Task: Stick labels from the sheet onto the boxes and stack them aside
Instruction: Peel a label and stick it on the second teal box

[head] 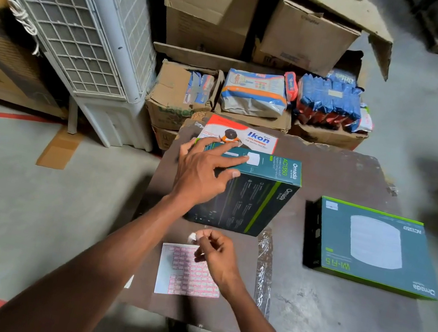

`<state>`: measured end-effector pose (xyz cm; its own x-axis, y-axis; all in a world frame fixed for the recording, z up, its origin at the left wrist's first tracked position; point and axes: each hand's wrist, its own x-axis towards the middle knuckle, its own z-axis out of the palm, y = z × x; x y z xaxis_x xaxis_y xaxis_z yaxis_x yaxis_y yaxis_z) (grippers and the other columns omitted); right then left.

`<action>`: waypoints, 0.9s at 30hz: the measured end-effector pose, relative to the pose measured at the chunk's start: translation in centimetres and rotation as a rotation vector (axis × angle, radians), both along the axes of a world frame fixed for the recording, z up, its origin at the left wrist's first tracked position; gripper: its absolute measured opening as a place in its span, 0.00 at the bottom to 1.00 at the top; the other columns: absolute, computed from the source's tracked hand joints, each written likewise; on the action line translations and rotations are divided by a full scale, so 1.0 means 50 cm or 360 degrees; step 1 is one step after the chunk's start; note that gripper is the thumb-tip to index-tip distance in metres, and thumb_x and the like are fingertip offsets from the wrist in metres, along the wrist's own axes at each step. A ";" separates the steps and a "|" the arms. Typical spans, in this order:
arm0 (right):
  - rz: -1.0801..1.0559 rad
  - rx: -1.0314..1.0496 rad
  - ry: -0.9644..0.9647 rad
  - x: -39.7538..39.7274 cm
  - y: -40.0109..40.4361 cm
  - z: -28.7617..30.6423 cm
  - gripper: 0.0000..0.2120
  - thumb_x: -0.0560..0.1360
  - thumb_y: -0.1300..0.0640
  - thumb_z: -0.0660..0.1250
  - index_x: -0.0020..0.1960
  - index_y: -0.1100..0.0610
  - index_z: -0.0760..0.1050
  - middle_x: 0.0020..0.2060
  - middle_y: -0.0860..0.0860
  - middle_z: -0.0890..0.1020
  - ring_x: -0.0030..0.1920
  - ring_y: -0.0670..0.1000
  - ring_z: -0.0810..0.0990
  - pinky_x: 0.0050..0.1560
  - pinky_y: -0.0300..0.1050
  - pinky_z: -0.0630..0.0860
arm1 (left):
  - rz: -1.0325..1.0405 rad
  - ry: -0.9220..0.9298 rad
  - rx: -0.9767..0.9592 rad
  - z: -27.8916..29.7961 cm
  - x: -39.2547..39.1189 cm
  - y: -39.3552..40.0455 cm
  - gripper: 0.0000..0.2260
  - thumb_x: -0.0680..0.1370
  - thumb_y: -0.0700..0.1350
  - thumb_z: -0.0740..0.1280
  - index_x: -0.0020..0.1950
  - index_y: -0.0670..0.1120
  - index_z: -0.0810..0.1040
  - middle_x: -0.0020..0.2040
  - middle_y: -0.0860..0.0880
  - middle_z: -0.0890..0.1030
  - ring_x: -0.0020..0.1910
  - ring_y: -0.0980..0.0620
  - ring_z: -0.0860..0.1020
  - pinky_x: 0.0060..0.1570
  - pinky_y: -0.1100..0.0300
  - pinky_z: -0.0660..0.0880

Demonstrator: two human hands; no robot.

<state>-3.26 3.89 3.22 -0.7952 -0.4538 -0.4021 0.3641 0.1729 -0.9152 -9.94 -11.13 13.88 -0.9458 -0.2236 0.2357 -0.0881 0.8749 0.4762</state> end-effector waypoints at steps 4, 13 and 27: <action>-0.0130 -0.0016 0.0279 -0.040 0.046 0.083 0.08 0.82 0.59 0.67 0.47 0.62 0.81 0.34 0.50 0.82 0.34 0.48 0.79 0.38 0.42 0.79 | -0.0007 -0.0002 0.0012 0.003 0.002 0.001 0.17 0.77 0.61 0.64 0.65 0.70 0.77 0.73 0.65 0.72 0.74 0.50 0.66 0.72 0.46 0.57; -0.0423 0.0351 0.1480 -0.170 0.097 0.230 0.07 0.81 0.54 0.68 0.52 0.56 0.82 0.45 0.49 0.84 0.43 0.46 0.81 0.39 0.44 0.80 | -0.0007 0.0002 -0.0026 -0.007 0.016 0.007 0.18 0.77 0.61 0.64 0.67 0.68 0.76 0.74 0.62 0.71 0.74 0.48 0.66 0.73 0.45 0.57; -0.0127 0.1060 0.2380 -0.216 0.073 0.182 0.10 0.79 0.50 0.71 0.55 0.55 0.81 0.49 0.53 0.84 0.45 0.54 0.76 0.43 0.50 0.71 | -0.0004 0.0022 -0.0015 -0.015 0.017 0.006 0.17 0.78 0.61 0.64 0.67 0.70 0.76 0.74 0.63 0.71 0.74 0.50 0.66 0.73 0.45 0.57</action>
